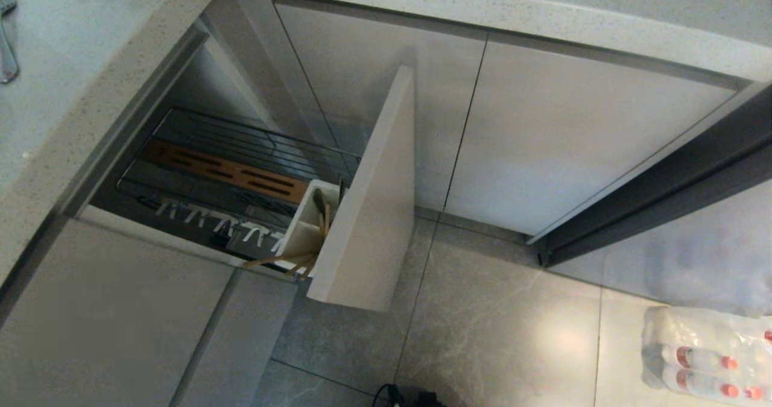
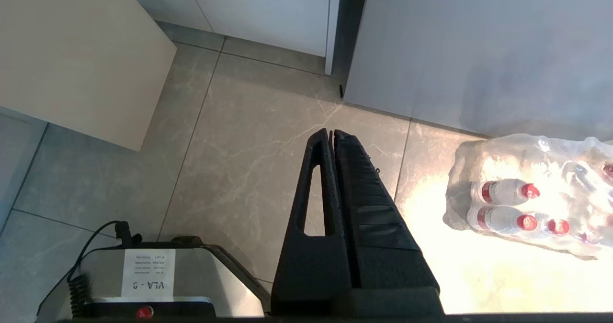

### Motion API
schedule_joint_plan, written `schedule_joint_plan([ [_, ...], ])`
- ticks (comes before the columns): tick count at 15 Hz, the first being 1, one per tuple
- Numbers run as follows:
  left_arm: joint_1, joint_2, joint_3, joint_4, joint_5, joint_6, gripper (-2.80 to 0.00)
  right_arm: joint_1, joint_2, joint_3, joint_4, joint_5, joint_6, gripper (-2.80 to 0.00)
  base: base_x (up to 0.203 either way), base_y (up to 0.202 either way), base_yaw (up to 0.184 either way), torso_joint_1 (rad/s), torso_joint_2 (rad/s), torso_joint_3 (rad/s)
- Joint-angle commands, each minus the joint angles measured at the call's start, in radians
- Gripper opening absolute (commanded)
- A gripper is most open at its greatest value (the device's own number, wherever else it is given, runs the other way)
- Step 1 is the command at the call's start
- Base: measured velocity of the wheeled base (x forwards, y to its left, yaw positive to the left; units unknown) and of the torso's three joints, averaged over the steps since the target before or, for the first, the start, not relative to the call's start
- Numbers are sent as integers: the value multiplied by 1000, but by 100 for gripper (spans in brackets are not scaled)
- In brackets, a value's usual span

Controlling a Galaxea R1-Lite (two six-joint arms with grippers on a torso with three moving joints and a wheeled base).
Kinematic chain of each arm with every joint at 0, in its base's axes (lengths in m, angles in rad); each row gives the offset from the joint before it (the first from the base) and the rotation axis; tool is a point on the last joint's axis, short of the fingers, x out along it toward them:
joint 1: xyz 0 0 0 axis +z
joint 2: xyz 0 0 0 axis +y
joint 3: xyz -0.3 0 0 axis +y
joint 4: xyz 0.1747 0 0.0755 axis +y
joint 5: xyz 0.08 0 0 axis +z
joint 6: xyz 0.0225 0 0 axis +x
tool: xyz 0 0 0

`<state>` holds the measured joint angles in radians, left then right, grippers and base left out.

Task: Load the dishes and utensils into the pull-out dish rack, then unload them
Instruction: Take the chopsticks out of the cupboard

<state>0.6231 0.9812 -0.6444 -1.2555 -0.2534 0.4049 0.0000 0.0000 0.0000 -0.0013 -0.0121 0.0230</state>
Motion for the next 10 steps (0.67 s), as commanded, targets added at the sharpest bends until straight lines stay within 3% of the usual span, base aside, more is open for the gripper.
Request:
schedule_joint_plan([
  [1, 12, -17, 5, -7, 0, 2, -280, 0, 1, 0, 0, 0, 0, -280, 0, 0, 0, 0, 0, 0],
  [5, 25, -37, 5, -32, 0, -3, -280, 0, 1, 0, 0, 0, 0, -280, 0, 0, 0, 0, 0, 0],
  [10, 101, -58, 2, -153, 2, 1, -280, 0, 2, 0, 0, 0, 0, -280, 0, 0, 0, 0, 0, 0],
])
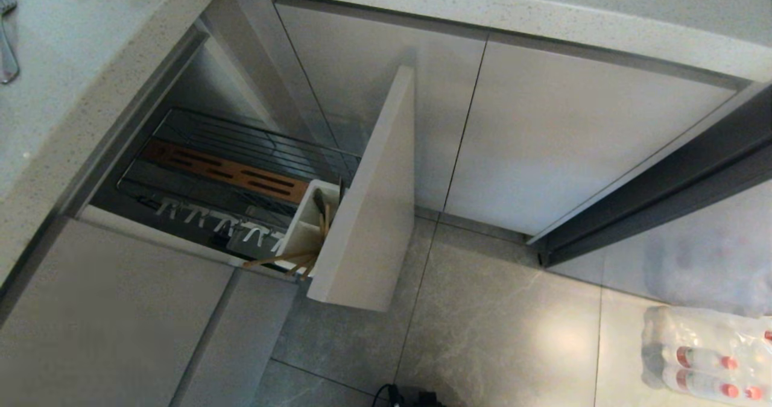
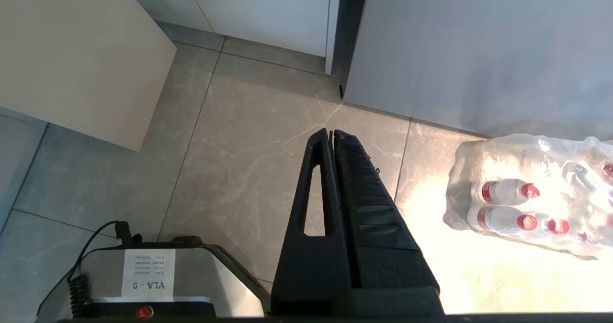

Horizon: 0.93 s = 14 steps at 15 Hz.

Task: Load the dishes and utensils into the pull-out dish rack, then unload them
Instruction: Take the chopsticks out of the cupboard

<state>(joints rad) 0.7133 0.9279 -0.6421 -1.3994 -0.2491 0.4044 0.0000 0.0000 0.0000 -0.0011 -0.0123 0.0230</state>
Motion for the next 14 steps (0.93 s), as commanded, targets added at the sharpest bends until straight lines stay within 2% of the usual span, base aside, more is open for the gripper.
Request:
schedule_joint_plan([
  [1, 25, 5, -8, -2, -2, 8, -280, 0, 2, 0, 0, 0, 0, -280, 0, 0, 0, 0, 0, 0],
  [2, 46, 25, -22, 7, -4, 27, -280, 0, 2, 0, 0, 0, 0, -280, 0, 0, 0, 0, 0, 0],
  [4, 76, 68, -46, 12, -9, 122, -280, 0, 1, 0, 0, 0, 0, -280, 0, 0, 0, 0, 0, 0],
  [6, 109, 106, -60, 11, -49, 190, -280, 0, 0, 0, 0, 0, 1, -280, 0, 0, 0, 0, 0, 0],
  [9, 160, 97, -52, 7, -96, 206, -280, 0, 1, 0, 0, 0, 0, -280, 0, 0, 0, 0, 0, 0],
  [14, 208, 46, 28, 18, -123, 244, -280, 0, 2, 0, 0, 0, 0, -280, 0, 0, 0, 0, 0, 0],
])
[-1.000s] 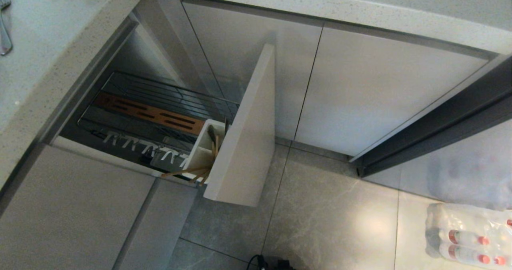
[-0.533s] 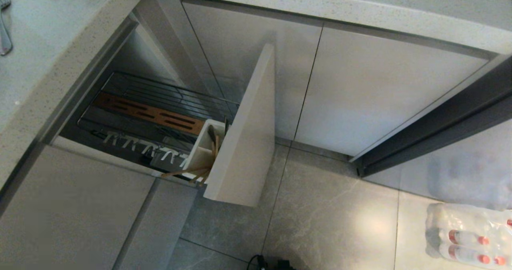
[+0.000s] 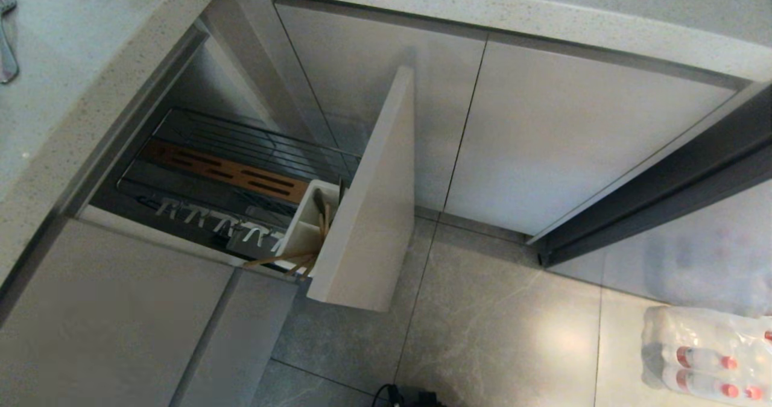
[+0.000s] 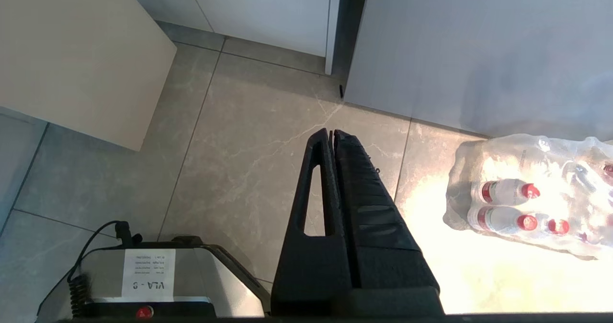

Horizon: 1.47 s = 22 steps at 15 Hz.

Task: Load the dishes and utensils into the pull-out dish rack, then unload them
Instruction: Take the chopsticks out of the cupboard

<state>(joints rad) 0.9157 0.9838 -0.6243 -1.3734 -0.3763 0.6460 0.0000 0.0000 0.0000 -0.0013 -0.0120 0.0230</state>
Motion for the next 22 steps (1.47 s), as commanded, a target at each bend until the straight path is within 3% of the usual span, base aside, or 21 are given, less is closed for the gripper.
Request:
schedule_joint_plan([
  [1, 31, -15, 34, -7, -27, 9, -280, 0, 0, 0, 0, 0, 0, -280, 0, 0, 0, 0, 0, 0],
  [6, 96, -42, 177, -10, -177, 41, -280, 0, 0, 0, 0, 0, 0, -280, 0, 0, 0, 0, 0, 0],
  [14, 215, 51, 199, -9, -259, 99, -280, 0, 1, 0, 0, 0, 0, -280, 0, 0, 0, 0, 0, 0],
  [20, 218, 143, 192, 34, -428, 101, -280, 0, 2, 0, 0, 0, 0, -280, 0, 0, 0, 0, 0, 0],
  [22, 216, 154, 189, 42, -457, 101, -280, 0, 2, 0, 0, 0, 0, -280, 0, 0, 0, 0, 0, 0],
])
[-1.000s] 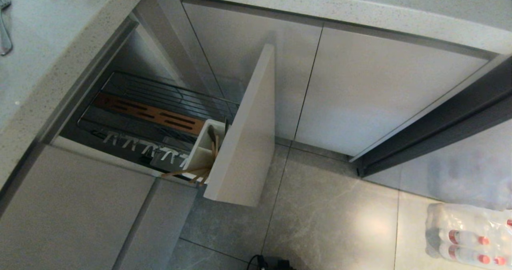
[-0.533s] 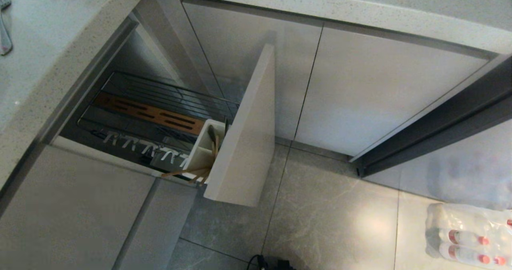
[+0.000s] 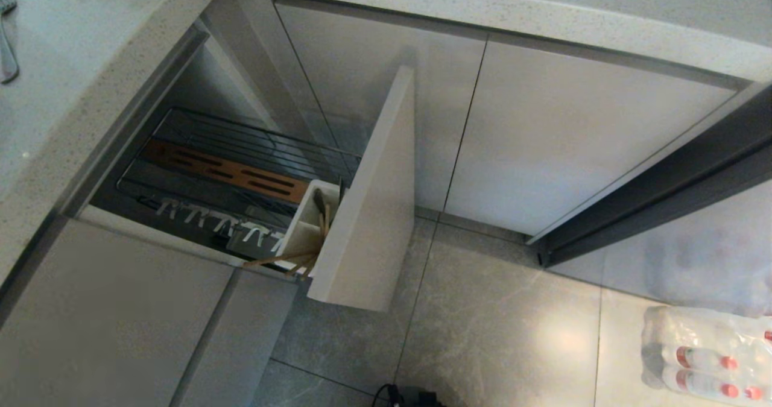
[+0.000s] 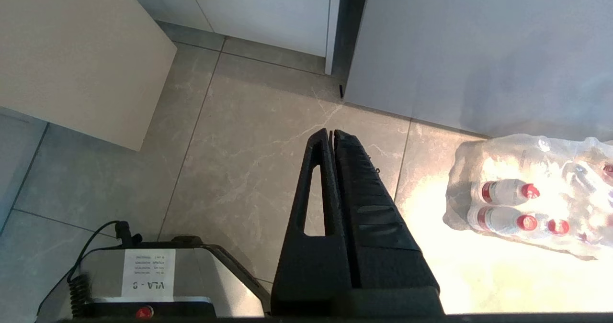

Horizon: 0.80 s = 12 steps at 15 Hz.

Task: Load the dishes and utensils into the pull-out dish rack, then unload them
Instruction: Take the chopsticks out of the cupboard

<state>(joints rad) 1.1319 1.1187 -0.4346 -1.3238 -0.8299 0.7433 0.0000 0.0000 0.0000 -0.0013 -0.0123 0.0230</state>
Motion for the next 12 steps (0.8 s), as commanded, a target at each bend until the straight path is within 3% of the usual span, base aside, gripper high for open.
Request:
schedule_joint_plan([
  [1, 0, 20, -8, -8, -21, 4, -280, 0, 0, 0, 0, 0, 0, -280, 0, 0, 0, 0, 0, 0],
  [12, -20, 57, -92, 3, -49, 1, -280, 0, 2, 0, 0, 0, 0, -280, 0, 0, 0, 0, 0, 0],
])
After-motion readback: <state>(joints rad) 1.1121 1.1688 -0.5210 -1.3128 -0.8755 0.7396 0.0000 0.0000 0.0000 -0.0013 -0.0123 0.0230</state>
